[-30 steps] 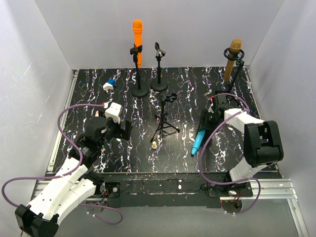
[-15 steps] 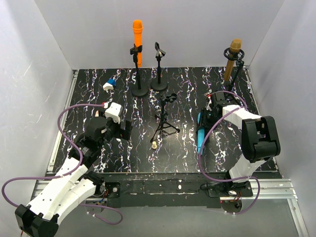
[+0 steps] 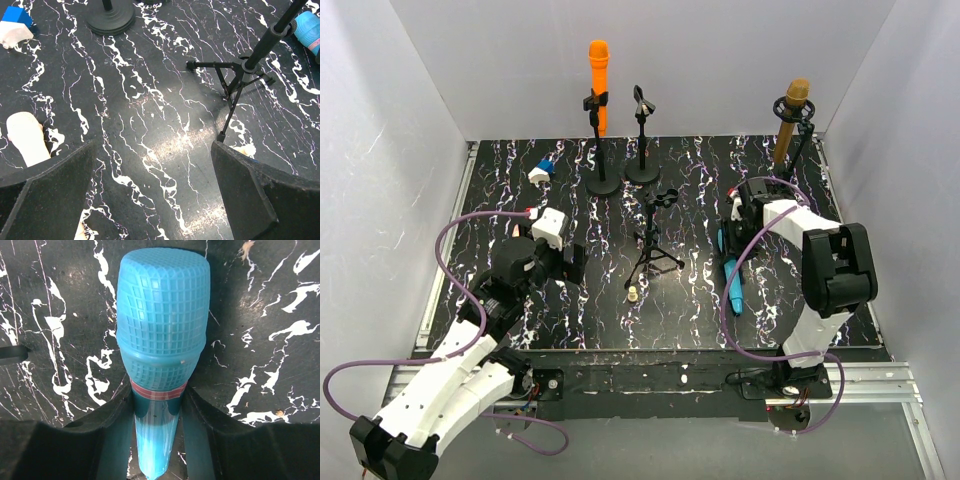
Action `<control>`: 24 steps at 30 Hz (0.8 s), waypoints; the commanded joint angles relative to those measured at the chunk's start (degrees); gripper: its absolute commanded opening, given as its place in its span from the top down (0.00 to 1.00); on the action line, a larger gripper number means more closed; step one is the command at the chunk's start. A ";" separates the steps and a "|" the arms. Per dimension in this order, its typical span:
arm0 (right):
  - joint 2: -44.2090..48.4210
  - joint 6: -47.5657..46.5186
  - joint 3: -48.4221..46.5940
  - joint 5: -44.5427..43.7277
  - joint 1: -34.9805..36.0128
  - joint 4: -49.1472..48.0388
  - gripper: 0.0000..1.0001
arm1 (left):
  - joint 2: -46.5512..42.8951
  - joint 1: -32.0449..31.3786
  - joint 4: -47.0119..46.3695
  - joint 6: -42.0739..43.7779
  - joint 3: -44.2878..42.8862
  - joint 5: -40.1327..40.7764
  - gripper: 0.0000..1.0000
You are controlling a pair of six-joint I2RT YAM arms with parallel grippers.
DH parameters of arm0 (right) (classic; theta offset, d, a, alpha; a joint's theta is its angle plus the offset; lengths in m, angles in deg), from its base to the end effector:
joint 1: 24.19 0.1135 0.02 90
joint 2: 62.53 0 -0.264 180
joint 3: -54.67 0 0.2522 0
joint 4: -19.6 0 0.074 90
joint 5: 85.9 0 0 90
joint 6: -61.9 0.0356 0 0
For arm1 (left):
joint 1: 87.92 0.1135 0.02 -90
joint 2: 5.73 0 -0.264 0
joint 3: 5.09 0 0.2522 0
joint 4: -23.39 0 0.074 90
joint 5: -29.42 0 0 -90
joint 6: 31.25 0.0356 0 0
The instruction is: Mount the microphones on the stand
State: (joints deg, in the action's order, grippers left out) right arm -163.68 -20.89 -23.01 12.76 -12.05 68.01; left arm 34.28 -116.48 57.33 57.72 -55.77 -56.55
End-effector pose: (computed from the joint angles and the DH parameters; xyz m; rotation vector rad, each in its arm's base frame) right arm 0.3277 0.0760 0.1683 -0.1565 2.8372 0.2882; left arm 0.1472 -0.0773 0.2867 0.4276 1.9389 -0.2663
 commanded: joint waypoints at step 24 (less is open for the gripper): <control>9.98 -5.88 -6.21 2.92 3.77 2.79 0.99 | -3.79 0.26 0.47 0.69 -0.60 -0.69 0.02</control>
State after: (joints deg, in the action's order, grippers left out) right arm -163.46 -24.04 -25.85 9.55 -7.35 71.42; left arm 32.73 -116.48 57.38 57.74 -55.77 -56.62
